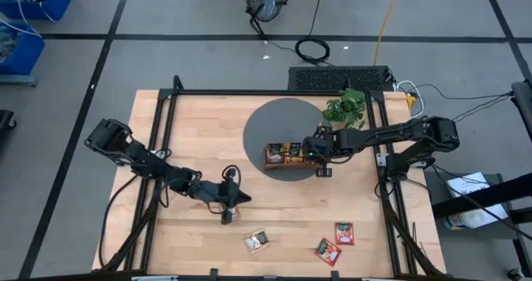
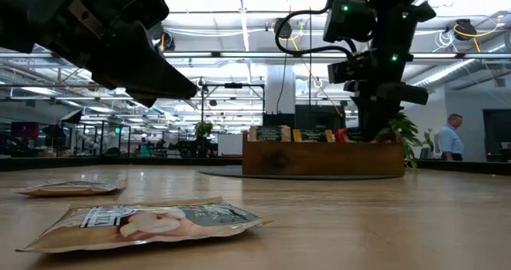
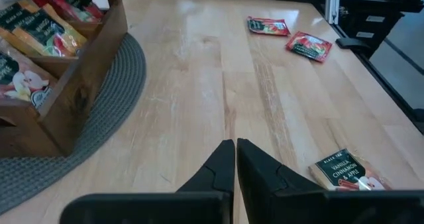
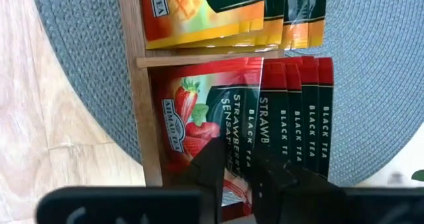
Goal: Pick & Place Tea
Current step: Put the red tea bag into the right section of the wooden organizer, then put the brown tea bag into the left section of the wooden organizer
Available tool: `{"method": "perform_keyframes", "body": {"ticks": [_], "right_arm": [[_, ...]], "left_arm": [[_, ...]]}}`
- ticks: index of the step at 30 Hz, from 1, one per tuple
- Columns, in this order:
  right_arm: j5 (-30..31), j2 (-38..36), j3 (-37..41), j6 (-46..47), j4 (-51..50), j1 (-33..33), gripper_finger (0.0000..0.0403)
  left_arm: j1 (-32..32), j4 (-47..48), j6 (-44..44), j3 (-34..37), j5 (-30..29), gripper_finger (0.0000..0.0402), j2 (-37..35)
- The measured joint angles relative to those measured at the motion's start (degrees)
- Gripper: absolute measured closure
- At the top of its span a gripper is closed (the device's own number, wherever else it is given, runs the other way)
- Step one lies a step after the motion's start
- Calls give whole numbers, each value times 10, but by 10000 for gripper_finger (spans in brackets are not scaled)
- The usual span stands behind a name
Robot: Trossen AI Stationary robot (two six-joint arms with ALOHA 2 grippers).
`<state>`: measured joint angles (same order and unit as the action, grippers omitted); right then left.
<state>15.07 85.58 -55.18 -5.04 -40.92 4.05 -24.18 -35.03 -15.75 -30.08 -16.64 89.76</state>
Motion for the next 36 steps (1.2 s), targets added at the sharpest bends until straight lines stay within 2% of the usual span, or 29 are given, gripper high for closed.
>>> {"method": "perform_keyframes", "body": {"ticks": [3,7,10,14,19,24,28,31,33,36], "right_arm": [[4,-1,0,3,1,0,326],[50,-13,0,19,0,-7,290],[82,-32,0,20,-2,-16,263],[90,-76,0,26,-9,-33,241],[90,-155,0,58,-17,-69,245],[89,-222,3,144,-4,-144,281],[84,-232,43,167,111,-243,343],[57,-220,92,185,257,-303,390],[20,-202,132,189,378,-338,395],[-19,-160,185,155,556,-379,381]], "left_arm": [[0,5,-9,0,0,380,0],[0,6,-10,0,0,380,0],[0,6,-13,0,0,380,0],[0,6,-13,0,0,380,0],[0,11,-4,0,-22,380,0],[0,13,2,0,-25,380,0],[0,12,9,0,-25,380,0],[2,9,2,0,-25,380,0],[2,10,-10,0,-25,380,0],[2,9,-30,0,-25,380,0]]}}
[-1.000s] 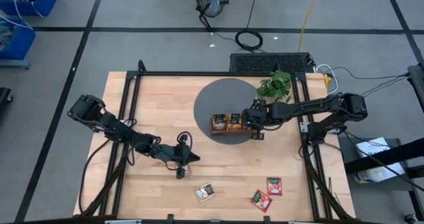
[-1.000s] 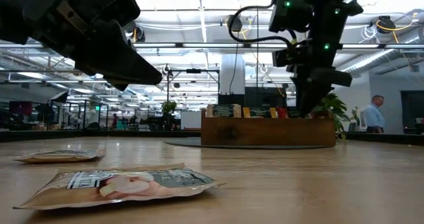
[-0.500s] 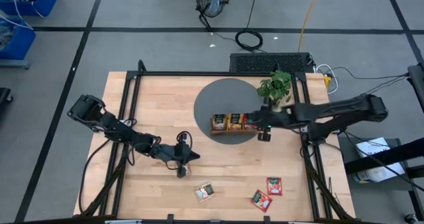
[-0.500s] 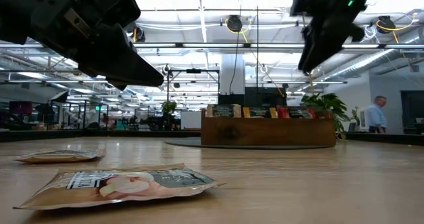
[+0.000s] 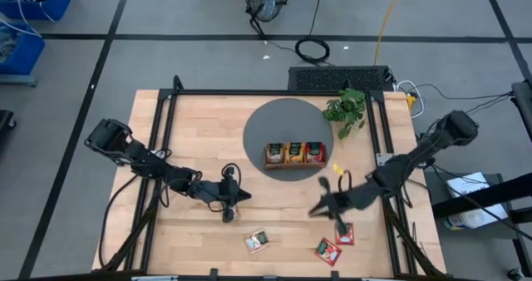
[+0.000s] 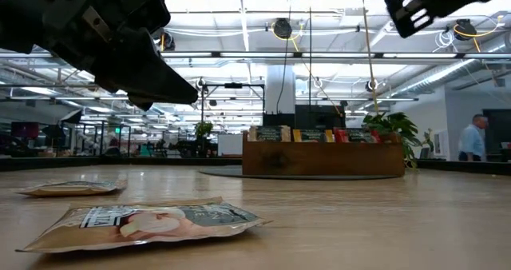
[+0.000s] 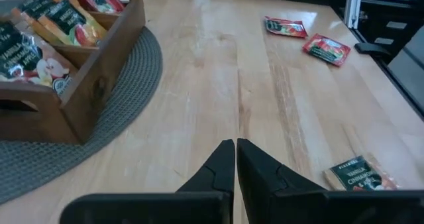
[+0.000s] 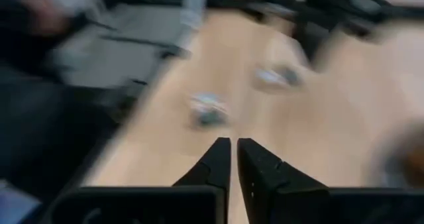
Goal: Pick & Place Tea
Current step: Put the brown tea bag into the left section of the wooden organizer
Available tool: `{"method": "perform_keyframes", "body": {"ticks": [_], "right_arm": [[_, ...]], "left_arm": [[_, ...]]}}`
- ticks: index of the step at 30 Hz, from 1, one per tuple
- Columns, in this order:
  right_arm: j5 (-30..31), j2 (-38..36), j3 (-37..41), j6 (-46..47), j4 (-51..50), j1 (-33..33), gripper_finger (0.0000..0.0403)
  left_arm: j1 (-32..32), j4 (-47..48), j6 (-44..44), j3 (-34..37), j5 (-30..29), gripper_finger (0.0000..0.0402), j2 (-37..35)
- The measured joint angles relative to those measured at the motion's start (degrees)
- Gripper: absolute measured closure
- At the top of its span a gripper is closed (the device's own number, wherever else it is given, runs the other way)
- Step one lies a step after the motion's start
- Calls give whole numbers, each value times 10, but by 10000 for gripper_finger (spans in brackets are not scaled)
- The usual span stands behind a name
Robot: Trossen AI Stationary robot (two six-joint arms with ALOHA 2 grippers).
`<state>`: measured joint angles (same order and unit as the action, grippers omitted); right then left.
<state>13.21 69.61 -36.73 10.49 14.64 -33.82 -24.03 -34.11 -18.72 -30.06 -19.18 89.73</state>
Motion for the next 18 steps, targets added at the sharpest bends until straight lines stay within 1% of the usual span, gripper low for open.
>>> {"method": "perform_keyframes", "body": {"ticks": [3,6,8,10,18], "right_arm": [[2,48,40,-36,130,-23,377],[2,88,61,-75,196,-28,379],[2,111,70,-112,217,-26,383],[1,130,74,-131,217,-21,387],[1,176,73,-142,256,4,402]], "left_arm": [[0,0,-5,0,0,380,0],[-1,2,-7,0,1,380,0],[-1,8,-8,0,8,380,0],[-1,19,-7,0,10,380,0],[-4,42,-13,0,11,380,8]]}}
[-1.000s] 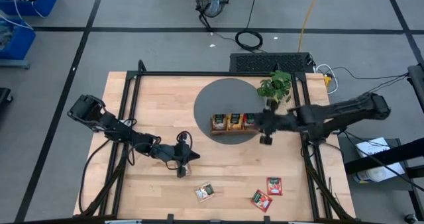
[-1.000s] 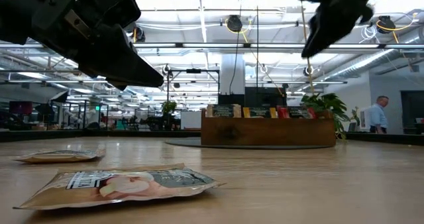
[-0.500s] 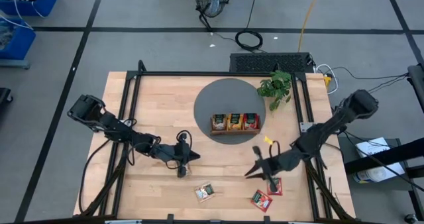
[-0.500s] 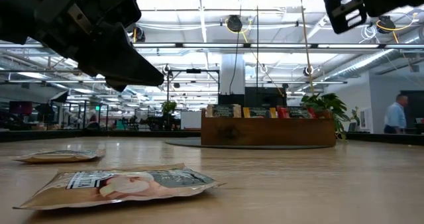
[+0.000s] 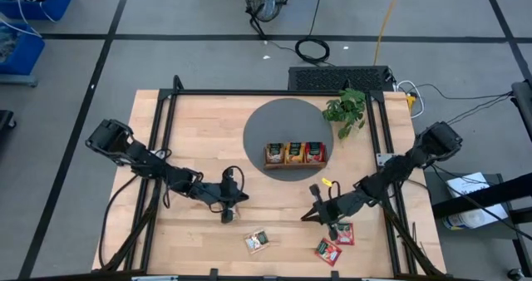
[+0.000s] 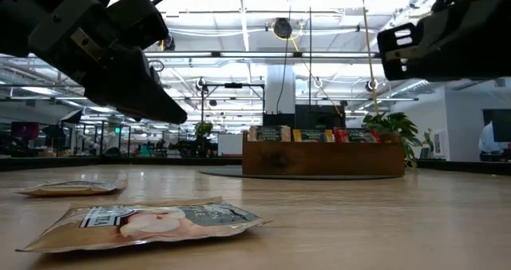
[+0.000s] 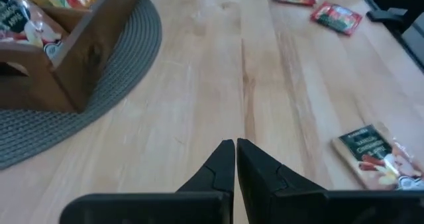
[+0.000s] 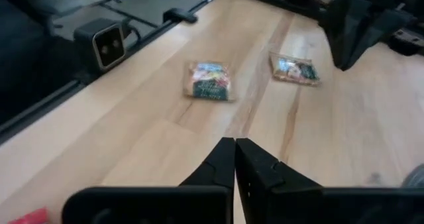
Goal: Pick & Place Tea
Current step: Put the brown tea bag into the left section of the wooden organizer
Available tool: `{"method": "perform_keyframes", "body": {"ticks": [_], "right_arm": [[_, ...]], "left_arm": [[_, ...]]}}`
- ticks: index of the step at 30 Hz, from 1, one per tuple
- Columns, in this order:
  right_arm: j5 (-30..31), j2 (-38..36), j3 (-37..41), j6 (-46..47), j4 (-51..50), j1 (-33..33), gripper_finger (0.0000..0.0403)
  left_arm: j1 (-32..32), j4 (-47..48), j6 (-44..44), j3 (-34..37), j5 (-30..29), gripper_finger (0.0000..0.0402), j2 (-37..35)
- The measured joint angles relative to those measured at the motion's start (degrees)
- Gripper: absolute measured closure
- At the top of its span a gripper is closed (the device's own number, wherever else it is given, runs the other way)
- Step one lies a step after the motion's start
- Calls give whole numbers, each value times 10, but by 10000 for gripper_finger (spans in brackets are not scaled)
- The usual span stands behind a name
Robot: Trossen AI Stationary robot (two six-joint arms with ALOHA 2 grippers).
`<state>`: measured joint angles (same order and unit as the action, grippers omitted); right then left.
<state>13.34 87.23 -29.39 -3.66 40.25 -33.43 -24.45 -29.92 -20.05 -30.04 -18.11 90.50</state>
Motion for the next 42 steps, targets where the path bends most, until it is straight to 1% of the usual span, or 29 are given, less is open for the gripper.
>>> {"method": "perform_keyframes", "body": {"ticks": [6,9,11,13,16,20,24,27,34,42], "right_arm": [[-1,6,-1,30,16,9,401],[-1,6,-1,32,16,12,402],[-1,6,-1,32,15,12,402],[-1,6,-1,32,10,12,401],[-4,6,-1,32,8,11,402],[-27,6,-1,34,6,12,401],[-31,6,-1,35,7,11,402],[-31,6,-1,35,15,11,401],[-30,6,-1,49,16,11,402],[-30,6,-1,50,20,11,402]], "left_arm": [[0,-13,-1,0,-4,380,-1],[0,-6,-35,-1,-3,380,-2],[0,18,-58,-1,4,380,-2],[-3,73,-78,-11,19,381,-2],[-22,184,-121,-41,41,381,-2],[-62,325,-167,-97,31,381,-2],[-107,428,-183,-152,26,381,-2],[-127,477,-236,-165,26,381,-2],[-148,509,-320,-154,11,381,4],[-135,490,-319,-153,-9,381,56]]}}
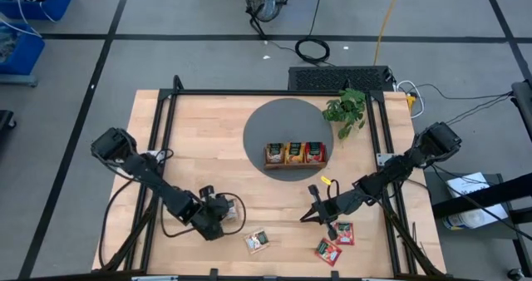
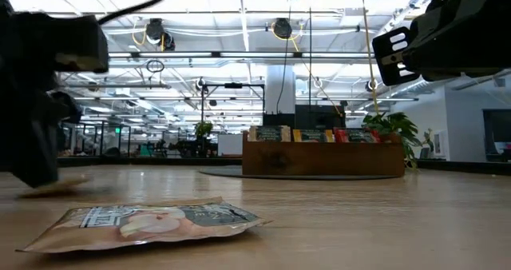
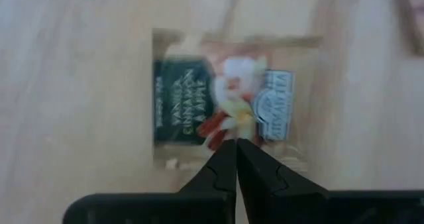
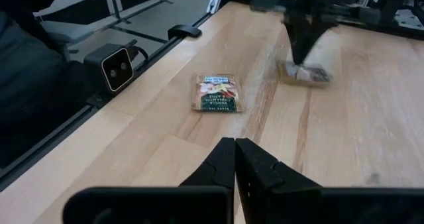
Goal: Pick & Place Tea
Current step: Put the brown tea bag into the left section of the wooden organizer
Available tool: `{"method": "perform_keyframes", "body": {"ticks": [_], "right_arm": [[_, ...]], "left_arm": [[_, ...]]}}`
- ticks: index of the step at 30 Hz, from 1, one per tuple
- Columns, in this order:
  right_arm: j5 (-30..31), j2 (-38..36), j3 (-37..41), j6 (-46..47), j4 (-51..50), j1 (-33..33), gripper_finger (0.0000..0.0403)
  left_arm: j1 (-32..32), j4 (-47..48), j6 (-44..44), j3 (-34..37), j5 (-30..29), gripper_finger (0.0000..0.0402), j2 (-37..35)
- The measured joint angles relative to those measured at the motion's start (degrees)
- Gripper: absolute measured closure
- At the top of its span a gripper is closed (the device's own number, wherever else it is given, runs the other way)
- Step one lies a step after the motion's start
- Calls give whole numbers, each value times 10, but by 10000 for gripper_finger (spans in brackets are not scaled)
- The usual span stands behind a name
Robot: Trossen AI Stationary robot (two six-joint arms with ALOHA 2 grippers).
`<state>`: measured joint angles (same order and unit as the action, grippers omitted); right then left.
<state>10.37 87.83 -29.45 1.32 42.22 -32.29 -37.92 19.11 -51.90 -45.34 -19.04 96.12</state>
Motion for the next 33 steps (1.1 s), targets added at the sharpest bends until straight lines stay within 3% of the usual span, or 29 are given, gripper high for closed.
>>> {"method": "perform_keyframes", "body": {"ticks": [6,16,20,24,26,30,33], "right_arm": [[1,0,0,-1,0,0,402],[4,26,0,-4,4,15,402],[13,77,0,-15,76,31,402],[100,131,0,-33,179,49,402],[103,150,-4,-36,195,60,402],[52,170,-47,-39,166,68,403],[43,183,-90,-58,86,68,403]], "left_arm": [[21,-57,64,-2,-31,380,38],[68,-173,194,1,-35,380,50],[83,-218,221,1,-29,380,67],[95,-297,254,-1,-1,380,110],[100,-344,270,-2,7,380,130],[102,-408,302,-2,13,380,154],[103,-419,318,-5,31,380,156]]}}
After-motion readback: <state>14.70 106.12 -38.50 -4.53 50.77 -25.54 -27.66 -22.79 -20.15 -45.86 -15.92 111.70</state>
